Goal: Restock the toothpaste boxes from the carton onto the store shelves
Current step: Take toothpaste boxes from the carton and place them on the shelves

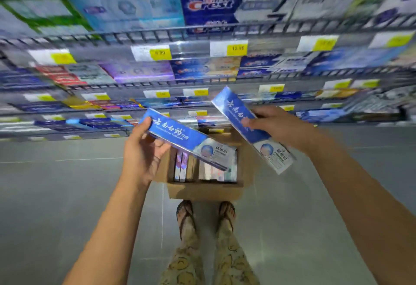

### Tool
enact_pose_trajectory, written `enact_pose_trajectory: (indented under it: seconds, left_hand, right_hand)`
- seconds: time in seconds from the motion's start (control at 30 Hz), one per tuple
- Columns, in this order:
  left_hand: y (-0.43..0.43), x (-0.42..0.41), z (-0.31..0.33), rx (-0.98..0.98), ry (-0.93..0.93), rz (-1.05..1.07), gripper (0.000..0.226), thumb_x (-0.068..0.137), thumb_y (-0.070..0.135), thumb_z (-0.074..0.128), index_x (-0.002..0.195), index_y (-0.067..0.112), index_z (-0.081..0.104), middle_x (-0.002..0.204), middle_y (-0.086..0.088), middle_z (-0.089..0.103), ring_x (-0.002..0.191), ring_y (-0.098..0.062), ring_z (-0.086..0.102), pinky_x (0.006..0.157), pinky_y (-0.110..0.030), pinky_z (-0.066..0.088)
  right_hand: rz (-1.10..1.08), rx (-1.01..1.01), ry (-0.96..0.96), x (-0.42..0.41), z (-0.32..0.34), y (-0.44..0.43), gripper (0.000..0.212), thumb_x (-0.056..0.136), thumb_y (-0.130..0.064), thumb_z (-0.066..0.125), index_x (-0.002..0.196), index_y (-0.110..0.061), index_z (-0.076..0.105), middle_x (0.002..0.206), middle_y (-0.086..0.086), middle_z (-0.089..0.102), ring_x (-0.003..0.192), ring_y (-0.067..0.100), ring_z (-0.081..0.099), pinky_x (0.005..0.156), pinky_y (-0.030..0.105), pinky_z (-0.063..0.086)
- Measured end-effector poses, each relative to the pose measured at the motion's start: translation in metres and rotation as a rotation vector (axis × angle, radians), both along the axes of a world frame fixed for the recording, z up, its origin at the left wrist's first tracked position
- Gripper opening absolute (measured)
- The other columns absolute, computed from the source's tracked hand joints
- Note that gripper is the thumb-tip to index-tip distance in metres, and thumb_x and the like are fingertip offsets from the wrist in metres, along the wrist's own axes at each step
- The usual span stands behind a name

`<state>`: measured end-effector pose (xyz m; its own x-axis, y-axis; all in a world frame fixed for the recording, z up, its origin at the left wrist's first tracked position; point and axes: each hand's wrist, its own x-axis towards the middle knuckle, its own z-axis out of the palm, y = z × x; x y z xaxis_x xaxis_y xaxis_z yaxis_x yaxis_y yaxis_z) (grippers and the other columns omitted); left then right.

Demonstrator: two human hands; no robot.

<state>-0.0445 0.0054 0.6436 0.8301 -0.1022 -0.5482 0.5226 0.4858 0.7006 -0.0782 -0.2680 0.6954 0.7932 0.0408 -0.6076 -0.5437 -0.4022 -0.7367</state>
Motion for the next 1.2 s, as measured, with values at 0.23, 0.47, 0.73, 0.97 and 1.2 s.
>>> enact_pose_trajectory:
  seconds: [0.23, 0.47, 0.73, 0.97, 1.2]
  left_hand:
    - [0.000, -0.014, 0.103, -0.061, -0.143, 0.023, 0.041, 0.095, 0.023, 0.046, 0.064, 0.018, 0.073, 0.060, 0.006, 0.067, 0.065, -0.008, 0.068, 0.060, -0.024, 0.058]
    - [0.017, -0.011, 0.180, -0.007, -0.311, 0.066, 0.016, 0.076, 0.024, 0.066, 0.086, 0.015, 0.057, 0.069, 0.000, 0.063, 0.064, -0.009, 0.064, 0.056, -0.022, 0.056]
    - [0.019, -0.006, 0.260, -0.016, -0.474, 0.180, 0.011, 0.092, 0.015, 0.050, 0.088, 0.012, 0.060, 0.071, 0.001, 0.067, 0.066, -0.012, 0.066, 0.059, -0.027, 0.058]
    - [0.039, -0.009, 0.307, -0.035, -0.592, 0.319, 0.013, 0.092, 0.020, 0.051, 0.085, 0.017, 0.062, 0.069, 0.002, 0.063, 0.069, -0.013, 0.061, 0.061, -0.024, 0.056]
    - [0.096, -0.012, 0.338, -0.055, -0.724, 0.452, 0.045, 0.095, 0.017, 0.045, 0.059, 0.019, 0.072, 0.059, 0.005, 0.066, 0.056, -0.009, 0.065, 0.052, -0.022, 0.054]
  right_hand:
    - [0.149, -0.016, -0.144, -0.004, 0.105, -0.001, 0.020, 0.094, -0.023, 0.055, 0.113, -0.026, 0.061, 0.096, -0.002, 0.064, 0.073, 0.009, 0.060, 0.057, 0.010, 0.042]
    - [0.245, -0.092, -0.271, 0.001, 0.193, 0.000, 0.032, 0.093, -0.031, 0.055, 0.126, -0.030, 0.057, 0.115, -0.002, 0.067, 0.101, 0.022, 0.065, 0.093, 0.042, 0.047]
    - [0.373, -0.179, -0.413, 0.018, 0.271, 0.002, 0.032, 0.092, -0.033, 0.058, 0.119, -0.018, 0.063, 0.112, 0.010, 0.066, 0.098, 0.026, 0.064, 0.088, 0.043, 0.049]
    - [0.535, -0.248, -0.531, 0.040, 0.323, 0.014, 0.030, 0.093, -0.035, 0.056, 0.120, -0.025, 0.062, 0.114, 0.006, 0.066, 0.105, 0.028, 0.061, 0.096, 0.044, 0.045]
    - [0.696, -0.340, -0.686, 0.075, 0.362, 0.076, 0.025, 0.092, -0.037, 0.057, 0.113, -0.025, 0.064, 0.104, 0.008, 0.068, 0.087, 0.026, 0.062, 0.080, 0.037, 0.047]
